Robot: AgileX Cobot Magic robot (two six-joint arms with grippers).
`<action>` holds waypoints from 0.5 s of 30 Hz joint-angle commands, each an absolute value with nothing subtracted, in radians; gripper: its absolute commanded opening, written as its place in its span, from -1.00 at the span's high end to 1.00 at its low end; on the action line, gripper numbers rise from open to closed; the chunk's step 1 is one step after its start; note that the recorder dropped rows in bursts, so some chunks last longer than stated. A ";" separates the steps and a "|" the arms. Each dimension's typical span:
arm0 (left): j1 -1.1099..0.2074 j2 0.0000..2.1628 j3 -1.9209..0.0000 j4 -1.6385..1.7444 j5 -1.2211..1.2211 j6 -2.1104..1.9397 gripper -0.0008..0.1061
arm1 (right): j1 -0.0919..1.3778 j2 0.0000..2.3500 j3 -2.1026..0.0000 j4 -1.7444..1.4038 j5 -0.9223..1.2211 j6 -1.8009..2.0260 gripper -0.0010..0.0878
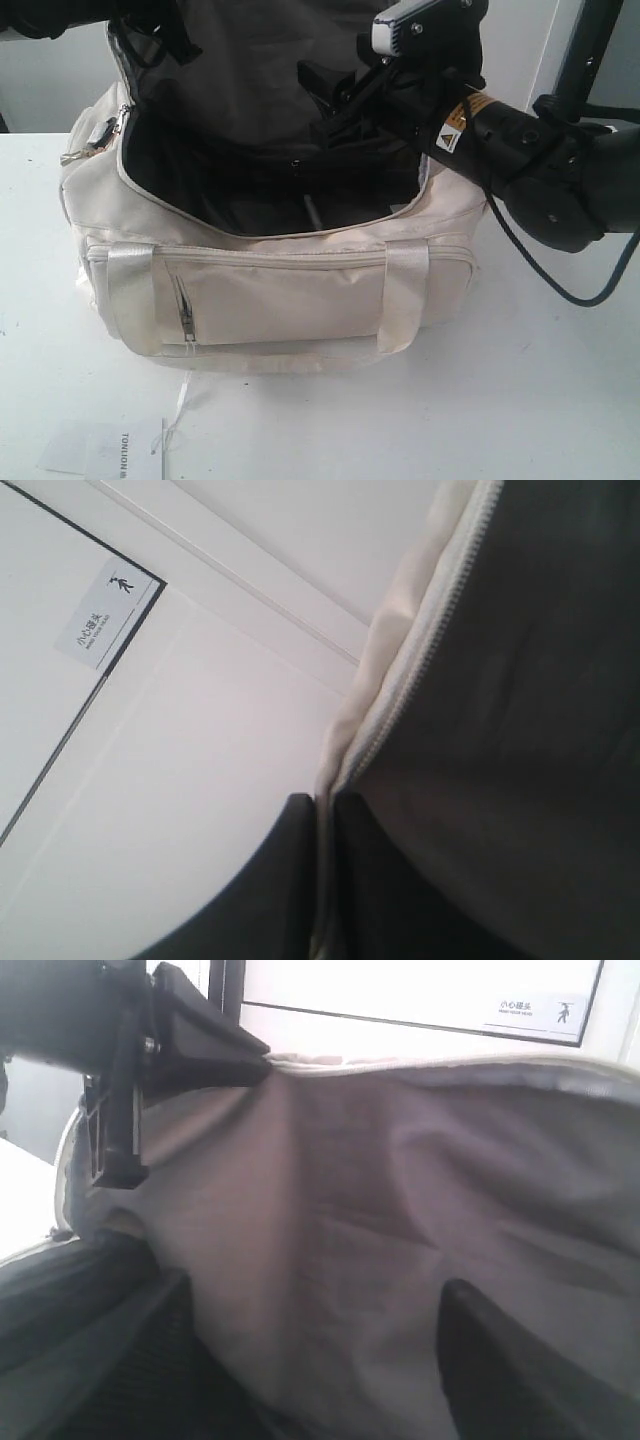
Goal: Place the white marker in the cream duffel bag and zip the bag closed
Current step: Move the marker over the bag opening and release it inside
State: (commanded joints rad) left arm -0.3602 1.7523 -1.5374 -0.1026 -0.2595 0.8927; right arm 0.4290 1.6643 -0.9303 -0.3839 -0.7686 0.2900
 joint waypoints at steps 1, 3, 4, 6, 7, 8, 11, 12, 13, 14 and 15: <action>-0.360 1.752 -1.537 -0.103 -0.259 0.893 0.74 | 0.429 1.661 -0.930 -0.397 -0.762 0.311 -0.34; -0.360 1.752 -1.537 -0.103 -0.259 0.893 0.74 | 0.429 1.649 -0.928 -0.437 -0.734 0.362 -0.13; -0.360 1.752 -1.537 -0.103 -0.259 0.893 0.74 | 0.429 1.639 -0.928 -0.473 -0.711 0.389 0.04; -0.360 1.752 -1.537 -0.103 -0.259 0.893 0.74 | 0.429 1.617 -0.928 -0.554 -0.657 0.449 0.41; -0.360 1.752 -1.537 -0.103 -0.259 0.893 0.74 | 0.429 1.603 -0.928 -0.598 -0.626 0.487 0.57; -0.360 1.752 -1.537 -0.103 -0.259 0.893 0.74 | 0.429 1.588 -0.928 -0.639 -0.592 0.525 0.73; -0.360 1.752 -1.537 -0.103 -0.259 0.893 0.74 | 0.429 1.535 -0.928 -0.758 -0.480 0.659 0.98; -0.360 1.752 -1.537 -0.103 -0.259 0.893 0.74 | 0.429 1.516 -0.928 -0.793 -0.450 0.721 0.98; -0.360 1.752 -1.537 -0.103 -0.259 0.893 0.74 | 0.429 1.498 -0.928 -0.845 -0.415 0.790 0.98; -0.360 1.752 -1.537 -0.103 -0.259 0.893 0.74 | 0.429 1.480 -0.927 -0.905 -0.386 0.860 0.98; -0.360 1.752 -1.537 -0.103 -0.259 0.893 0.74 | 0.429 1.464 -0.924 -0.954 -0.365 0.917 0.98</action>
State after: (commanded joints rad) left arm -0.3602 1.7523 -1.5374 -0.1026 -0.2595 0.8927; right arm 0.4290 1.4639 -0.9245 -0.9539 -0.3653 0.9167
